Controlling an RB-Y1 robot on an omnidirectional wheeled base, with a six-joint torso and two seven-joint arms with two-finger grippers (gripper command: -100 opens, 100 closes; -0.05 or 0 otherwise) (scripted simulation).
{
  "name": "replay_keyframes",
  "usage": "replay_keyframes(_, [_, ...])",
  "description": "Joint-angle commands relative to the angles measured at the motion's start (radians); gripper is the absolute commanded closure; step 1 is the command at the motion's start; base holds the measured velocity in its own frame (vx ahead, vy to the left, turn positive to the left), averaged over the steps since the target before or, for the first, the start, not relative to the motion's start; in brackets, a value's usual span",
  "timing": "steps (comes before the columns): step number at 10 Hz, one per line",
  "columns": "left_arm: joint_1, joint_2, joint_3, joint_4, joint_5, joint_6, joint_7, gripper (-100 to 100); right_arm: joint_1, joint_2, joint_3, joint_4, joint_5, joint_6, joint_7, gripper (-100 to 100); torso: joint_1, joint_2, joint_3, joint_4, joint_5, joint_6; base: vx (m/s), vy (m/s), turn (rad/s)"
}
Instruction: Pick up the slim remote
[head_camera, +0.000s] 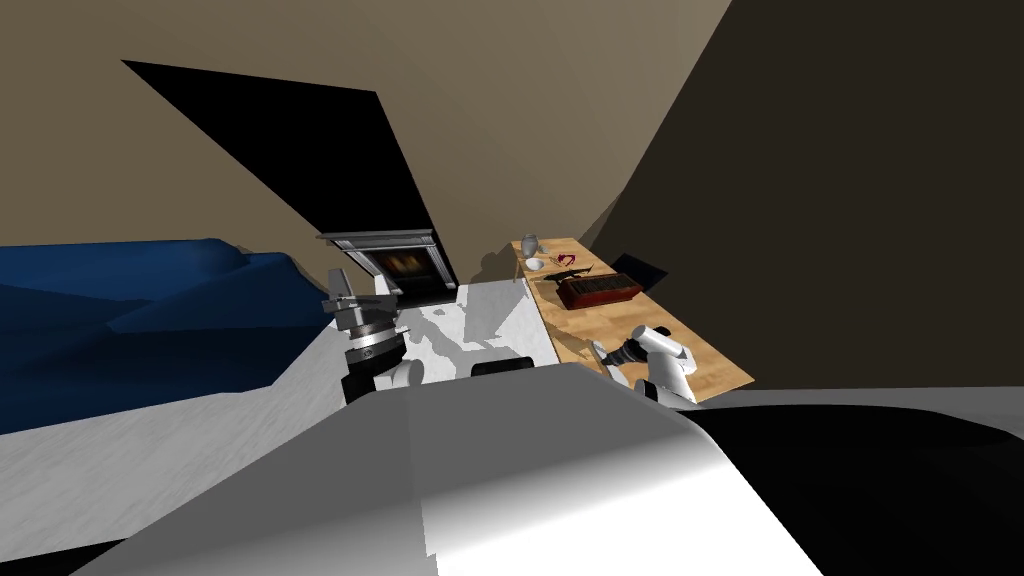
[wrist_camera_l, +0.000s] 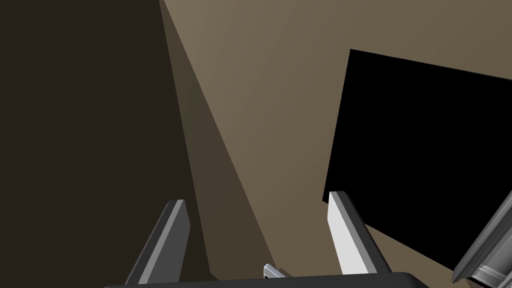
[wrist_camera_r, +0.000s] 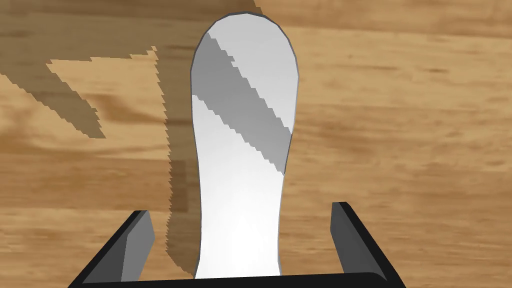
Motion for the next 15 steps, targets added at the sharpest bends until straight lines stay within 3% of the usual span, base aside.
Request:
replay_keyframes(1, [0.0,0.0,0.0,0.0,0.0,0.0,0.0,0,-0.002,0.012,0.008,0.021,0.005,-0.031,0.004,-100,0.0,0.0,0.0,0.0,0.0,0.0,0.016,-0.013,-0.036])
replay_keyframes(4, [0.0,0.0,0.0,0.0,0.0,0.0,0.0,0,-0.004,0.03,0.021,0.052,0.013,-0.078,0.01,-100,-0.001,0.0,0.0,0.0,0.0,0.0,0.022,-0.022,-0.025])
replay_keyframes(5, [0.0,0.0,0.0,0.0,0.0,0.0,0.0,0,-0.004,0.025,0.017,0.049,0.01,-0.068,0.01,-100,-0.001,0.0,0.0,0.0,0.0,0.0,0.008,-0.009,-0.004])
replay_keyframes(6, [0.0,0.0,0.0,0.0,0.0,0.0,0.0,0,-0.004,0.026,0.018,0.051,0.01,-0.072,0.011,100,0.0,0.0,0.0,0.0,0.0,0.0,0.0,0.0,0.0])
replay_keyframes(10, [0.0,0.0,0.0,0.0,0.0,0.0,0.0,0,-0.004,0.027,0.018,0.051,0.01,-0.07,0.01,100,-0.002,0.001,0.0,0.0,0.0,0.0,0.0,0.0,0.0])
replay_keyframes(11, [0.0,0.0,0.0,0.0,0.0,0.0,0.0,0,-0.004,0.027,0.018,0.051,0.01,-0.07,0.011,0,-0.002,0.001,0.0,0.0,0.0,0.0,0.0,0.0,0.0])
replay_keyframes(12, [0.0,0.0,0.0,0.0,0.0,0.0,0.0,0,-0.002,0.015,0.01,0.026,0.006,-0.039,0.005,100,-0.002,0.001,0.0,0.0,0.0,0.0,-0.02,0.017,0.039])
replay_keyframes(14, [0.0,0.0,0.0,0.0,0.0,0.0,0.0,0,0.0,0.003,0.002,0.005,0.001,-0.008,0.001,100,0.0,0.002,0.001,0.001,0.001,0.0,-0.025,0.021,0.032])
replay_keyframes(15, [0.0,0.0,0.0,0.0,0.0,0.0,0.0,0,-0.003,0.009,0.007,0.015,0.005,-0.023,0.001,100,0.0,0.002,0.001,0.001,0.001,0.0,-0.008,0.008,0.003])
